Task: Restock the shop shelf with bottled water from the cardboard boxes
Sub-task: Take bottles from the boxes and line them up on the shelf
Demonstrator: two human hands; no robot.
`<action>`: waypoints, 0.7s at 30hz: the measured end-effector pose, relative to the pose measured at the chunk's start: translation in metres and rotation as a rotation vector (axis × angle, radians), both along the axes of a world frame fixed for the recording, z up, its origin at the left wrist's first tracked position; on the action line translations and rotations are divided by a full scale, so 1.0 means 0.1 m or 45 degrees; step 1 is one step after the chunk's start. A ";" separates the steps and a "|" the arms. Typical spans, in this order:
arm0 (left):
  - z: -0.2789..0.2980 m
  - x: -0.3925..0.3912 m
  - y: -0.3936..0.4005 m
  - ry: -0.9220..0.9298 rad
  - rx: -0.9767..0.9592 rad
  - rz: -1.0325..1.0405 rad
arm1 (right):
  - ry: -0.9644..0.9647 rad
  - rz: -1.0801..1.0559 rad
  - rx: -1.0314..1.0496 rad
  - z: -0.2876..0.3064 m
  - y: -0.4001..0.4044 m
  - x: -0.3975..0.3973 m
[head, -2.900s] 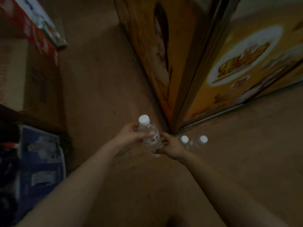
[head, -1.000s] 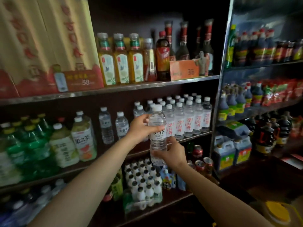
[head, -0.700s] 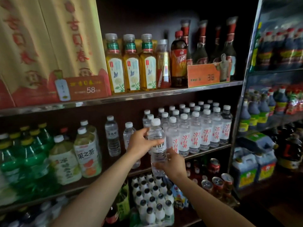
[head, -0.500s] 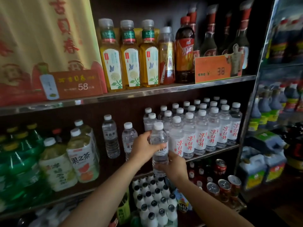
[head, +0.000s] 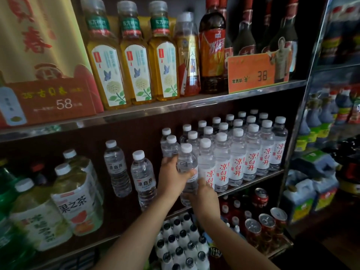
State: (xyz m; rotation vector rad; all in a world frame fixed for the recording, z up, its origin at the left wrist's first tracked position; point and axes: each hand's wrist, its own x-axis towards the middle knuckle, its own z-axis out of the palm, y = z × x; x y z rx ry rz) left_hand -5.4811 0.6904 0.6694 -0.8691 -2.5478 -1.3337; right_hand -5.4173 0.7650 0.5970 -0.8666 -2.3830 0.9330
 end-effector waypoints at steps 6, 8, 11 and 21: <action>-0.09 -0.08 0.05 0.014 -0.001 0.044 | -0.005 -0.004 0.087 0.01 0.01 -0.10; -0.11 -0.09 0.07 0.017 0.011 0.051 | -0.020 -0.006 0.147 0.00 0.01 -0.13; -0.13 -0.11 0.10 -0.006 0.073 0.074 | -0.048 -0.025 0.200 -0.01 0.00 -0.17; 0.10 -0.08 -0.06 -0.203 0.056 0.004 | 0.153 -0.076 -0.325 0.21 0.13 0.06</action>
